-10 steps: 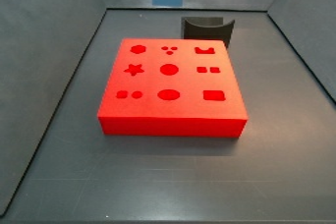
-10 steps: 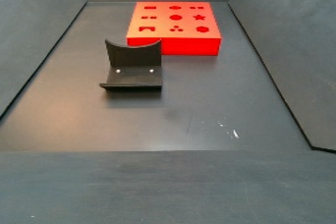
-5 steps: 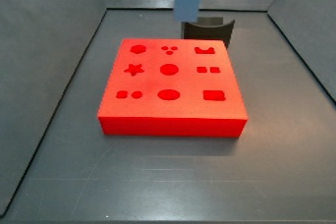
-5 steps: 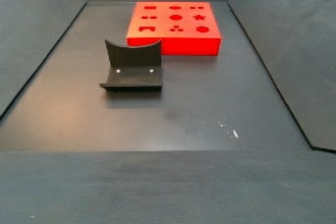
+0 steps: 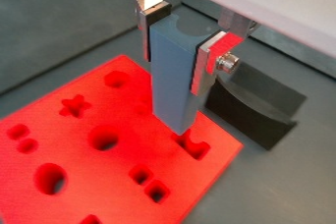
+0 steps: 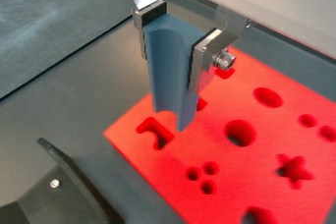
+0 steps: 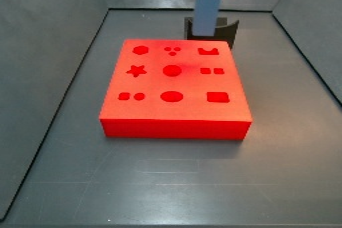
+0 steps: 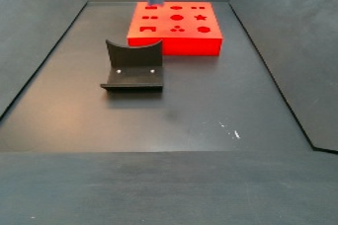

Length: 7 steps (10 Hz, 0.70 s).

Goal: Insert the arch object.

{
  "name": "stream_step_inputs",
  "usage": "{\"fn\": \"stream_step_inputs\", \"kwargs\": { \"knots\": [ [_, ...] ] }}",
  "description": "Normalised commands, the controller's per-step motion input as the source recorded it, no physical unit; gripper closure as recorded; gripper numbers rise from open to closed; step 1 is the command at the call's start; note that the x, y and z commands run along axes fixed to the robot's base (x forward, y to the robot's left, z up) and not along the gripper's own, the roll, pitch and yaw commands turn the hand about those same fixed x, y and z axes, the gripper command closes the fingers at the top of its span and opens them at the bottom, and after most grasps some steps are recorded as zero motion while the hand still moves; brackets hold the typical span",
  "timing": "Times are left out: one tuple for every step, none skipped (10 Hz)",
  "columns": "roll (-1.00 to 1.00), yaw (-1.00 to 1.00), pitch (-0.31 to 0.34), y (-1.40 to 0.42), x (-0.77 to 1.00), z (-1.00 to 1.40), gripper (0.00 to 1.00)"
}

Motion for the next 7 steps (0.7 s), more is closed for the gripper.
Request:
{"fn": "stream_step_inputs", "kwargs": {
  "knots": [
    [-0.12,-0.11,-0.14,0.32,0.5,-0.32,1.0],
    [-0.1,0.0,-0.159,0.27,0.4,-0.32,1.0],
    [0.0,0.0,-0.154,0.19,0.27,-0.31,1.0],
    [0.0,0.02,-0.127,0.05,0.15,-0.2,1.0],
    [0.05,0.17,-0.107,0.0,0.0,-0.2,1.0],
    [0.15,0.16,-0.09,-0.15,-0.11,-0.18,1.0],
    [0.12,0.11,-0.051,-0.07,-0.06,-0.24,1.0]
  ]
}}
